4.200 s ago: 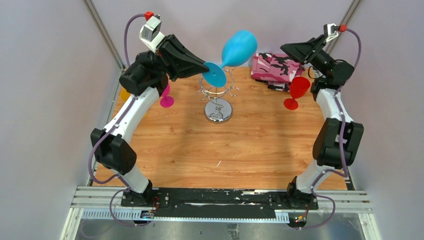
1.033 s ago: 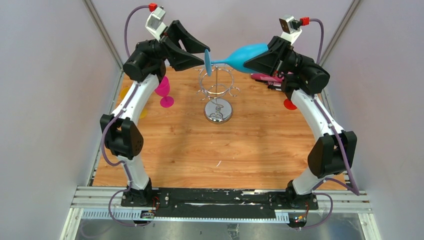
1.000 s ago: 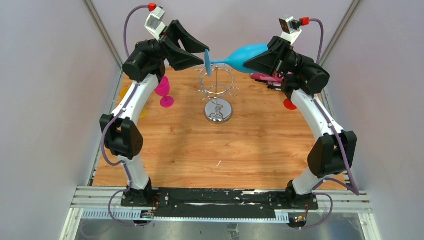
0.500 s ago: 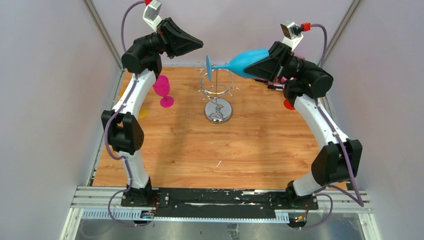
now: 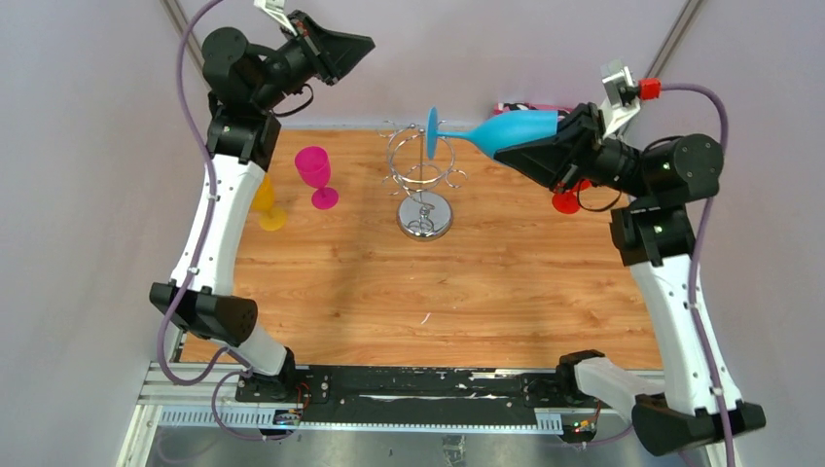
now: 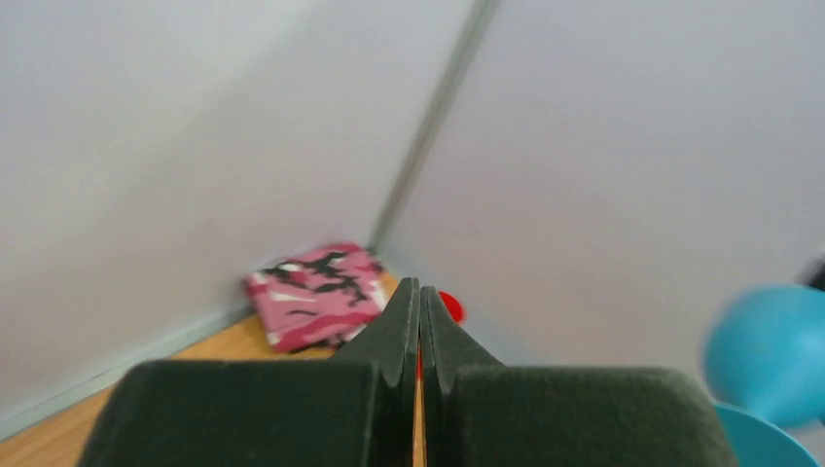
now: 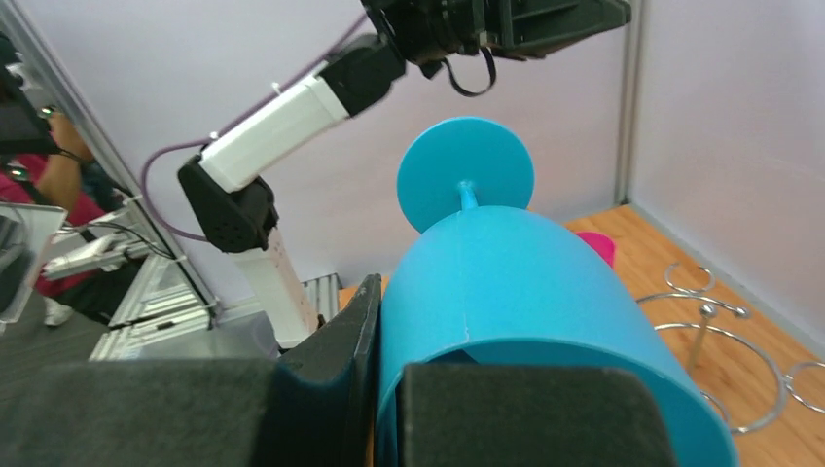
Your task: Take the wine glass off the wine glass rack
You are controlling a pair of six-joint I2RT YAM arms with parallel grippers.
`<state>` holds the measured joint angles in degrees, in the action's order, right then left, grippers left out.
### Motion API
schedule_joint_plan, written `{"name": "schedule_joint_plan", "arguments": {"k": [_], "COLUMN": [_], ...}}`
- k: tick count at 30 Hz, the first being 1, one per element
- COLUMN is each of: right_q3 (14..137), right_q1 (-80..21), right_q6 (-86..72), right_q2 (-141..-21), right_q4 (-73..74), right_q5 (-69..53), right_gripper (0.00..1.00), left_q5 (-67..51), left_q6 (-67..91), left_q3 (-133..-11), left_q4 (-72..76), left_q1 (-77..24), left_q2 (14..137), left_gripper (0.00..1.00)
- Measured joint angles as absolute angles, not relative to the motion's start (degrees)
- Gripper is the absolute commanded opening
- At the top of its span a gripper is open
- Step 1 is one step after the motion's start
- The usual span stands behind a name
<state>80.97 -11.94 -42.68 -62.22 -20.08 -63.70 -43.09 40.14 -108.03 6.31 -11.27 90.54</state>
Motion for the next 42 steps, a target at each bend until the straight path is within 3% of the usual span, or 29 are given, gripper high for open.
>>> {"name": "schedule_joint_plan", "arguments": {"k": [7, 17, 29, 42], "right_q3": [83.94, 91.05, 100.57, 111.42], "right_q1": [-11.92, -11.88, -11.88, -11.88], "right_q6": [-27.40, -14.59, -7.62, -4.29], "right_q2": [-56.36, -58.61, -70.43, -91.13], "right_q4": [0.12, 22.81, 39.13, 49.06], "right_q5": [-57.10, -40.23, -16.29, -9.91], "right_gripper": [0.00, 0.00, 0.00, 0.00], "left_q5": [-15.16, 19.75, 27.55, 26.70], "left_q6": [24.03, 14.61, 14.15, 13.69], "left_q3": [-121.78, -117.84, -100.84, -98.19], "left_q4": [-26.79, -47.11, -51.20, -51.07], "left_q1": [-16.16, -26.41, -28.49, -28.53], "left_q2": [90.74, 89.45, 78.91, 76.23], "left_gripper": [0.00, 0.00, 0.00, 0.00]}}
